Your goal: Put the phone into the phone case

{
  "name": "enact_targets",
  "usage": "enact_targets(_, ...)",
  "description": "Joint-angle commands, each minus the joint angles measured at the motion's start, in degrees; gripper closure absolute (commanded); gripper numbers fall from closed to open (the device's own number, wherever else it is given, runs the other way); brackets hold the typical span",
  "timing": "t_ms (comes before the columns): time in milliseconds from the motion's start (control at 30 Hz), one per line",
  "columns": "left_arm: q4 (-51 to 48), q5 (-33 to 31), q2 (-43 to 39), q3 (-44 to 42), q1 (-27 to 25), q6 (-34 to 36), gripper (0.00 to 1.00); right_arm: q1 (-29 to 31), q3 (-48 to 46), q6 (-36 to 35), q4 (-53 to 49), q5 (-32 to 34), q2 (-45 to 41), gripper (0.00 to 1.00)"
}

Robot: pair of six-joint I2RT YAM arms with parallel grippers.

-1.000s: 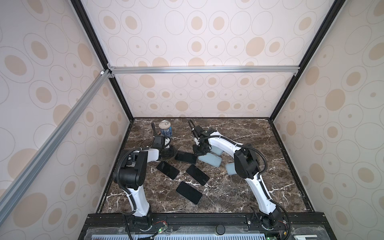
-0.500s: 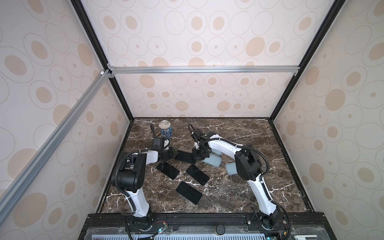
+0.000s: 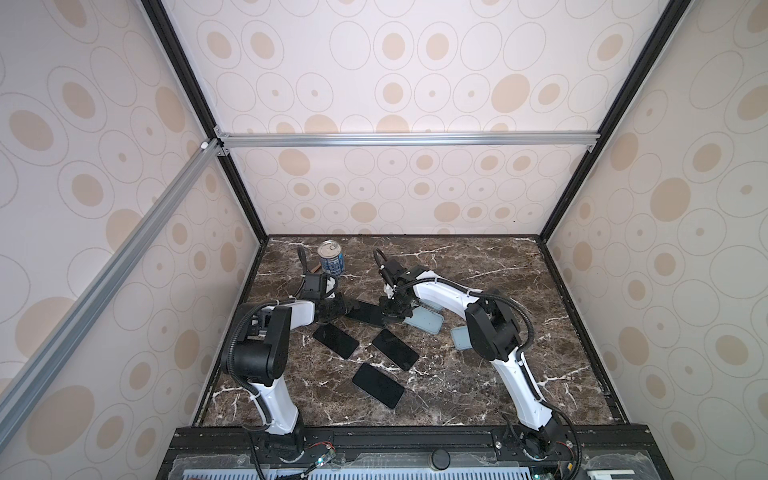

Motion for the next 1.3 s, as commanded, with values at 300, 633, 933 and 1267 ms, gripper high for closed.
enact_targets(300, -4.7, -2.8, 0.1, 5.7, 0.4, -0.5, 0.66, 0.0, 10.6, -6.5, -5.7, 10.6, 3.7, 0.74)
enact_targets(633, -4.7, -2.3, 2.6, 4.9, 0.5, 0.2, 0.66, -0.8, 22.3, -10.7, -12.2, 12.6, 10.5, 0.76)
enact_targets(933, -4.8, -2.3, 3.1, 4.1, 0.5, 0.8, 0.68, -1.4, 25.4, -12.3, -15.0, 13.0, 12.6, 0.84)
enact_targets(1267, -3.5, -1.4, 3.9, 2.4, 0.5, -0.6, 0.68, -1.3, 23.3, -14.0, -17.8, 5.3, 14.4, 0.88)
